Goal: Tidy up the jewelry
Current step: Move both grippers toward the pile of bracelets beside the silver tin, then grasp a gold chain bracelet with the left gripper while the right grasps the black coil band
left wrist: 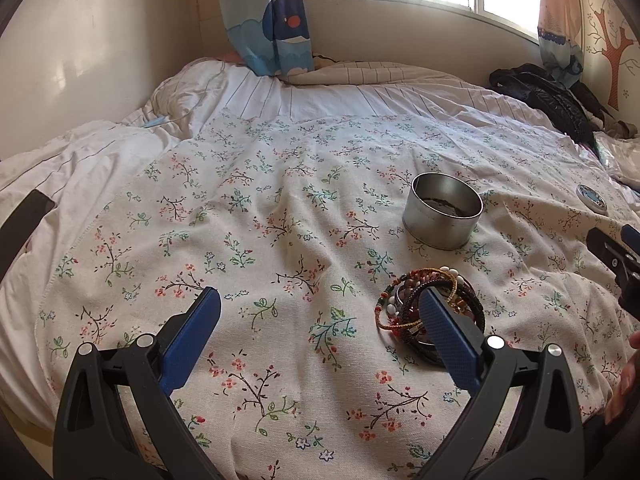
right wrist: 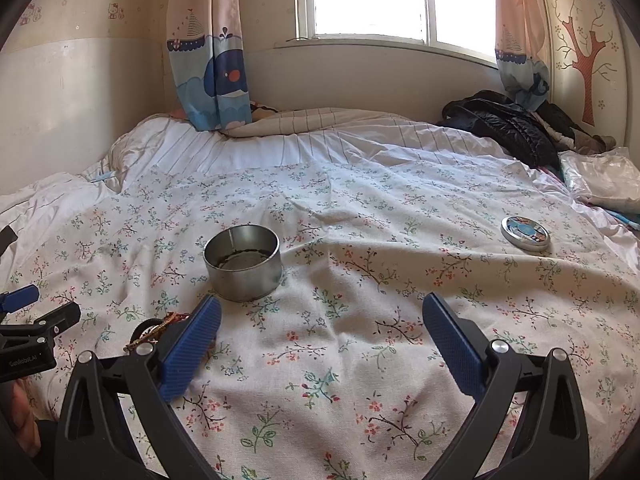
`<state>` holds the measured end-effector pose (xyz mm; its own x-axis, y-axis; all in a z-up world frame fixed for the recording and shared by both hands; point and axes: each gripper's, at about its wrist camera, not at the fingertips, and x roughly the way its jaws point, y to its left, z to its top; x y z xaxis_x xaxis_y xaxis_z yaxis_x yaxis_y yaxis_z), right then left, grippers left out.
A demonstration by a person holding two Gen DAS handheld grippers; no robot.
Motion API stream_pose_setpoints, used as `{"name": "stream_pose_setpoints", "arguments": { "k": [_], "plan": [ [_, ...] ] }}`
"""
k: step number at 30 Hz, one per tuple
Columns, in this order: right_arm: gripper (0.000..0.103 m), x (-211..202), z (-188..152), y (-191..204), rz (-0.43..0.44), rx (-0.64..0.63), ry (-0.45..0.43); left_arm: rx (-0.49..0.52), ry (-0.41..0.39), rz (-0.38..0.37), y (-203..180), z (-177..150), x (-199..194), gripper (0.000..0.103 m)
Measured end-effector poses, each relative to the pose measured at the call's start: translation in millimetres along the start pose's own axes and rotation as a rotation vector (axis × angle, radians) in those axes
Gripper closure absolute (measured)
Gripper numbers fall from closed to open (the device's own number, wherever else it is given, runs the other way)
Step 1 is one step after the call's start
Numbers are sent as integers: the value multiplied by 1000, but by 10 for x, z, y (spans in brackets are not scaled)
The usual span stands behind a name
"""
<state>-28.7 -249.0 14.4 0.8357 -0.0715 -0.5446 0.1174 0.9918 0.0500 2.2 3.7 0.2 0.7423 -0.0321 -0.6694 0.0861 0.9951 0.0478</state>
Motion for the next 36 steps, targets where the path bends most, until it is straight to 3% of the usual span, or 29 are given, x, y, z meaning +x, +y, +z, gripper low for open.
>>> {"name": "stream_pose_setpoints", "arguments": {
  "k": [7,13,16,18,20,23,27,33,36],
  "plan": [
    [6,412,12,-7,-13,-3,119,107,30,-98,-225,12,99,8],
    [6,561,-24,-200,32,105,153,197,36,-136,-537,39,292,10],
    [6,570,-29,-236,34,106,158,270,56,-146,-701,11,395,20],
    [6,573,-30,-221,43,97,165,300,78,-146,-773,-4,482,39],
    [6,572,-36,-189,56,88,168,316,98,-154,-821,-11,560,50],
    [6,576,-46,-155,73,71,175,330,142,-159,-853,-36,669,81],
    [6,613,-70,-84,155,53,195,265,110,-171,-731,7,614,97],
    [6,653,-106,280,340,-69,231,3,113,-211,-183,128,646,98],
    [8,639,-122,417,422,-115,222,-66,124,-232,-32,125,677,98]
  ]
}}
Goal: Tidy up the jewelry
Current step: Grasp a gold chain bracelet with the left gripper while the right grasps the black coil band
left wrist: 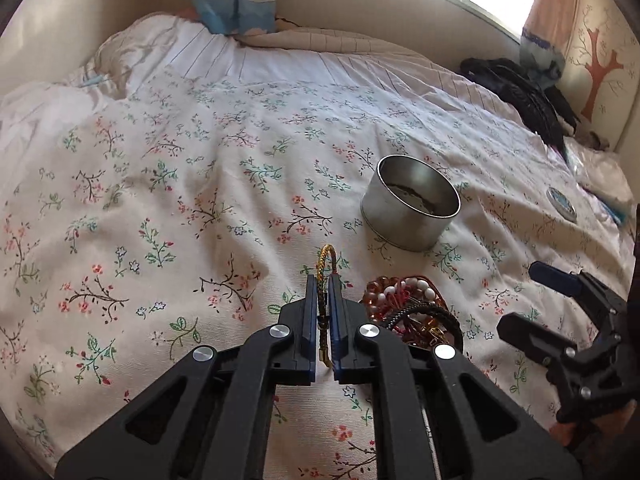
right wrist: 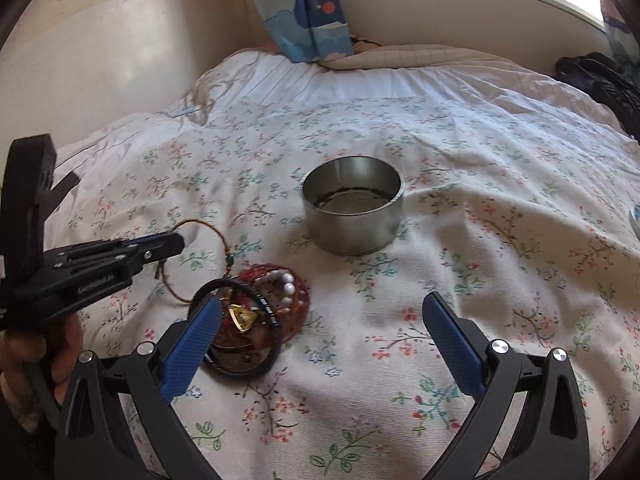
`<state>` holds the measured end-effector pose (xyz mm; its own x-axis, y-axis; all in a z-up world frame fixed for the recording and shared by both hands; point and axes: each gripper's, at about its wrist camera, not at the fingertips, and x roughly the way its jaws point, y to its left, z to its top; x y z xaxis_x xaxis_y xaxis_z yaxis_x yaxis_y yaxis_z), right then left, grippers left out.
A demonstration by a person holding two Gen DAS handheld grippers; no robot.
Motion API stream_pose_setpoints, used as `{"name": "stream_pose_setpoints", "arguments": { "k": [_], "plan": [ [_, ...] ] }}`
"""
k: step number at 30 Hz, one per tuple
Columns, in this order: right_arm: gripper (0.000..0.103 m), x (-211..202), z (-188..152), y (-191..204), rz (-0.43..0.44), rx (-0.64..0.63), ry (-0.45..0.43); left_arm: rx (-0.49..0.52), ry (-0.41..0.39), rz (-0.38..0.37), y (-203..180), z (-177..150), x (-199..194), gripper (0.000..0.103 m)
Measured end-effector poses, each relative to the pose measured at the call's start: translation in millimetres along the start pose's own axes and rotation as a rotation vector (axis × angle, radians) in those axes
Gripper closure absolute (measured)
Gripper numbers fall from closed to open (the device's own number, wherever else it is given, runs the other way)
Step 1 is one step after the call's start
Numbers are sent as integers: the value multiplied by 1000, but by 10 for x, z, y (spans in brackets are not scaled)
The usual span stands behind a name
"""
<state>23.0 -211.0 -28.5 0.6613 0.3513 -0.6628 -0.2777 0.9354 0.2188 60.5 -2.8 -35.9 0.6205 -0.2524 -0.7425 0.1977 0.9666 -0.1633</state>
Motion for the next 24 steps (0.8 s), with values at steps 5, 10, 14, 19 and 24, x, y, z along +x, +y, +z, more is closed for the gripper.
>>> {"name": "stream_pose_setpoints", "arguments": {
  "k": [5,10,14,19,24],
  "plan": [
    [45,277,-19,93,48,-99,99,9,1,-6,-18,-13,15,98],
    [67,412,-25,111,86,-148,136,5,4,-16,-1,15,24,98],
    [81,489,-42,116,100,-162,169,6,7,-20,13,21,41,98],
    [90,419,-42,135,122,-153,150,23,-9,-16,-24,20,21,98],
    [91,158,50,19,163,-43,55,45,-80,-33,-65,31,-137,99]
  ]
}}
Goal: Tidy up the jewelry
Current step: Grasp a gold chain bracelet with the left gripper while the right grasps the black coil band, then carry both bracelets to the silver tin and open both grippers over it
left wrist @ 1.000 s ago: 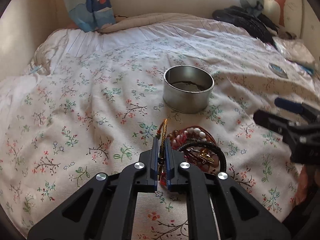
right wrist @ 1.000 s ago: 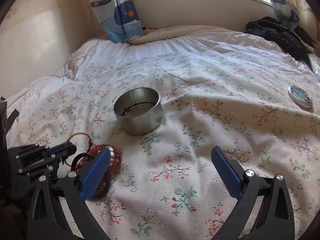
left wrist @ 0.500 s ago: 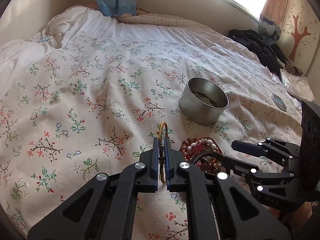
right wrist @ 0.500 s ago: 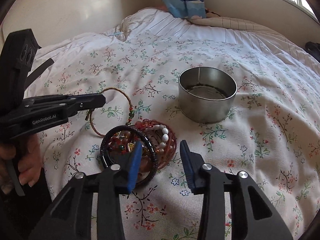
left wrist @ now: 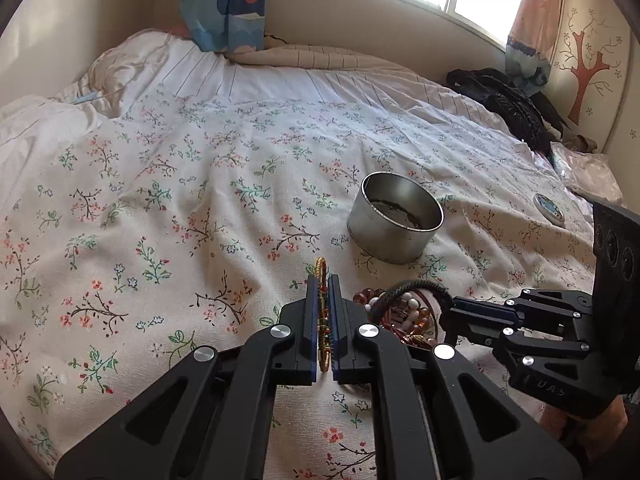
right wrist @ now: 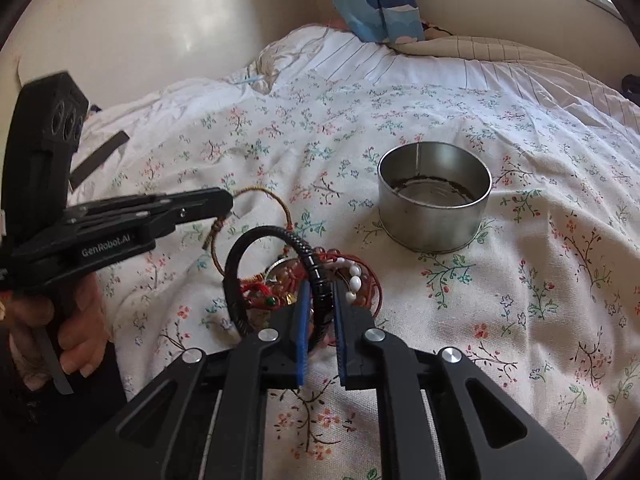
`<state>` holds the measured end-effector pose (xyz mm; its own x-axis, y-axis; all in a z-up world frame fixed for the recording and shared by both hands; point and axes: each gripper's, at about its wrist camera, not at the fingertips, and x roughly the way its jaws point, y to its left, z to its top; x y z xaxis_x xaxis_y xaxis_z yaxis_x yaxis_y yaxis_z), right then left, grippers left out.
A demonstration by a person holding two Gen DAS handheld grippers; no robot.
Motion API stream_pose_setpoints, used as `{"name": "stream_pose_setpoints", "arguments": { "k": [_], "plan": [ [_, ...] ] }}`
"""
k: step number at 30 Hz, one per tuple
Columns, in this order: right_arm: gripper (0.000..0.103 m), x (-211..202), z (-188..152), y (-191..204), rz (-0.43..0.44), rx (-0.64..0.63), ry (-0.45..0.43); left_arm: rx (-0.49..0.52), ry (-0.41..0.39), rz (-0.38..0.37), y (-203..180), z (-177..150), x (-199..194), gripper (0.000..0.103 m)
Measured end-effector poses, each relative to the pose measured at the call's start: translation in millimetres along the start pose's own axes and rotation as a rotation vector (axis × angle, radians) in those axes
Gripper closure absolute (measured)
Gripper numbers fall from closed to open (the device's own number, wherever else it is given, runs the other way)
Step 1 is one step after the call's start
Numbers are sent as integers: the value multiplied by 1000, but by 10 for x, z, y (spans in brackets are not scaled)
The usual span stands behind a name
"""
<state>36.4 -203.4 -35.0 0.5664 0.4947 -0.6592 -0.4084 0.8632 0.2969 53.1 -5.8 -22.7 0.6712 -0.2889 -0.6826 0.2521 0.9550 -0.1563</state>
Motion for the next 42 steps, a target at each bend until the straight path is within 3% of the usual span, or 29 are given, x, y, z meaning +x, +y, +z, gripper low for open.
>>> {"name": "stream_pose_setpoints", "arguments": {
  "k": [5,12,17,19,21,23,25,26,27,28,30,36,42],
  "plan": [
    [91,-213,90,-217,9,123,-92,7,-52,-40,-69,45,-128,101],
    [91,-327,129,-437,-32,211,-148,-14,-68,-68,-44,121,-201,103],
    [91,-338,110,-498,-41,230,-154,22,45,-2,39,134,-12,101],
    [91,-324,92,-502,-42,228,-151,4,103,16,167,82,124,88],
    [91,-312,76,-501,-40,226,-148,4,119,47,259,32,201,41],
    [91,-299,73,-494,-39,221,-145,25,118,89,291,16,260,38],
    [91,-279,69,-476,-39,213,-139,37,145,101,294,8,355,40],
    [91,-274,67,-471,-38,210,-136,46,157,104,288,1,397,57],
    [91,-272,67,-465,-39,207,-136,53,181,100,276,-10,447,86],
    [91,-275,77,-460,-41,205,-136,59,199,96,264,-16,482,94],
    [91,-293,82,-463,-42,207,-146,79,189,96,225,-11,454,100],
    [91,-358,156,-525,-63,226,-184,35,96,12,139,202,181,100],
    [91,-357,338,-666,-116,261,-211,22,-8,-73,-177,598,84,100]
  ]
}}
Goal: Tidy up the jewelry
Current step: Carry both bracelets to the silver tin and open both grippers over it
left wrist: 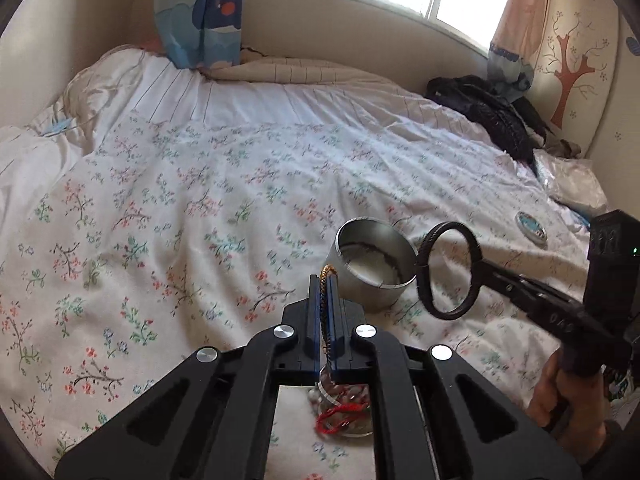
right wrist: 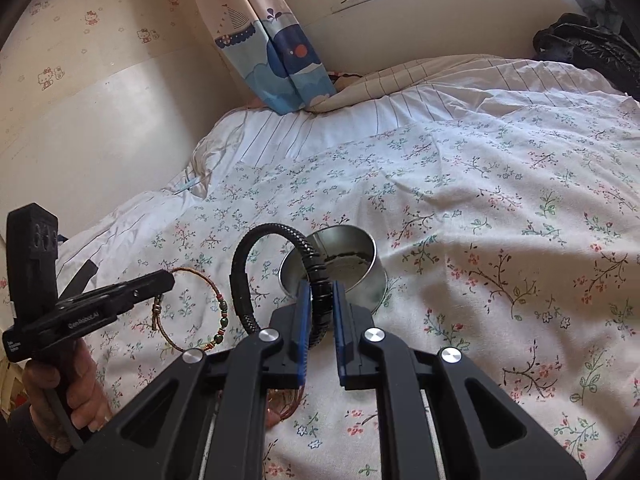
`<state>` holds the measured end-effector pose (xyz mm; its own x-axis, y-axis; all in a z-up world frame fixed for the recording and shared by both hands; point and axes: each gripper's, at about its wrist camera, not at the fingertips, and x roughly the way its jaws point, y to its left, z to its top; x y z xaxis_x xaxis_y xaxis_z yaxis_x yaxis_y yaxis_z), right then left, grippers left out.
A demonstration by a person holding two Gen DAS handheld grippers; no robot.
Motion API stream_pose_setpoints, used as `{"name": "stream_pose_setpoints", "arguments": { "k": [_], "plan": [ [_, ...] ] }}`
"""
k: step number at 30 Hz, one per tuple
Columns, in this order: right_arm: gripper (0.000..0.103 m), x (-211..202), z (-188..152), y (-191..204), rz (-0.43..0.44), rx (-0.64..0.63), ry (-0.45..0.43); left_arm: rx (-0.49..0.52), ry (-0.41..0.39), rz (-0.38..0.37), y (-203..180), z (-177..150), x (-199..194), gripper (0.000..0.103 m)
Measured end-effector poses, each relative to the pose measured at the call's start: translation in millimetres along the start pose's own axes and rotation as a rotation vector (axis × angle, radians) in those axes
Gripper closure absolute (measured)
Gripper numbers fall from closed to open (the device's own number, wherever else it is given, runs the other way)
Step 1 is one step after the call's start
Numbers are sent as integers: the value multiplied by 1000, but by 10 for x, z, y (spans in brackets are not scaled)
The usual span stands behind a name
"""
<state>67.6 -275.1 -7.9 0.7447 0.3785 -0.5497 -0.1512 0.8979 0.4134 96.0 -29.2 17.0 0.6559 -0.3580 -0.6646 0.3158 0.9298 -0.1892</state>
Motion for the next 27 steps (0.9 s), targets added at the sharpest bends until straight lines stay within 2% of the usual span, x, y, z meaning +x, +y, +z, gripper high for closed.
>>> {"name": "stream_pose_setpoints", "arguments": {
  "k": [8,12,15,17,20,22,24,26,27],
  "plan": [
    [91,139,193,-129,-46,24,-16,-67,-17,-102,-208,345,424,100],
    [91,207,241,-194,-57,30,-16,-82,-4,-124,-284,441,670,100],
    [91,281,270,-223,-61,30,-6,-76,58,-119,-341,464,939,100],
    [91,333,288,-221,-63,24,2,-88,87,-87,-314,435,1083,100],
    [91,422,307,-192,-63,11,18,-104,100,-48,-208,366,1131,98],
    [91,484,311,-170,-64,2,31,-117,95,-32,-119,361,1099,93],
    [91,539,311,-146,-65,-7,43,-150,70,-24,-18,375,1034,79],
    [91,587,309,-131,-64,-13,56,-177,45,-17,68,389,965,70],
    [91,612,307,-117,-62,-16,63,-186,33,-12,99,396,935,69]
  ]
}}
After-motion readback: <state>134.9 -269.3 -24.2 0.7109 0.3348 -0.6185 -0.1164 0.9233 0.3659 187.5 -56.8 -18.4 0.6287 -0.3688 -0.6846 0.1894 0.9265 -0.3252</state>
